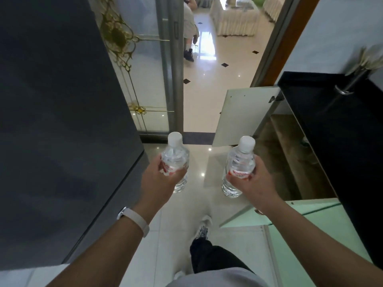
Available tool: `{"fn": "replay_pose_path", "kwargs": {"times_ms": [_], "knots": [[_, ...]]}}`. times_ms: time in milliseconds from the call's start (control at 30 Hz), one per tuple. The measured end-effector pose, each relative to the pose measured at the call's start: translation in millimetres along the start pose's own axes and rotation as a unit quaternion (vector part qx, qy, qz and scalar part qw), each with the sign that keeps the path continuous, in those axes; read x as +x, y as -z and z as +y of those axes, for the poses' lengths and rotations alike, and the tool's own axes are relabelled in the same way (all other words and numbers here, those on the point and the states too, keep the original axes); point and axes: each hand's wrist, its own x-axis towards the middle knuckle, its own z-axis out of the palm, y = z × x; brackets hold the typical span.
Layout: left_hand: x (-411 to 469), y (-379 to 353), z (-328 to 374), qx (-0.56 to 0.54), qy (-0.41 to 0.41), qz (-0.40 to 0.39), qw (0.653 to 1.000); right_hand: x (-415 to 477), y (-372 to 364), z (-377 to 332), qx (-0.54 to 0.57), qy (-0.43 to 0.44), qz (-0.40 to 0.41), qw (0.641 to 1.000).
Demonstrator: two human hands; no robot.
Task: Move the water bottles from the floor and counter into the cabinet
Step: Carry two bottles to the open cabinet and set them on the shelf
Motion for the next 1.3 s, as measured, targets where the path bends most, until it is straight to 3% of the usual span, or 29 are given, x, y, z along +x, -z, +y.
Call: {"fn": "replay_pose_path", "kwargs": {"times_ms": [200,600,1033,1300], "knots": [[82.1,-37.3,17.0,0.016,0.005,-0.009,1.0,89.4,-1.4,17.3,0.029,-0.016,0.016,0.999],[219.3,-147.8,84.9,0.082,-0.041,-0.116,0.989,234.6,61.8,41.2,0.077,-0.025,0.091,0.993],[283.9,-270.7,108.2,0.091,-0.09,-0.272,0.954,235.3,130.6,69.5,0.089,-0.107,0.253,0.958],[347.5,-347.6,116.8,0.108,-0.116,-0.373,0.914,258.9,146.6,68.1,0.047,-0.191,0.376,0.906]]}}
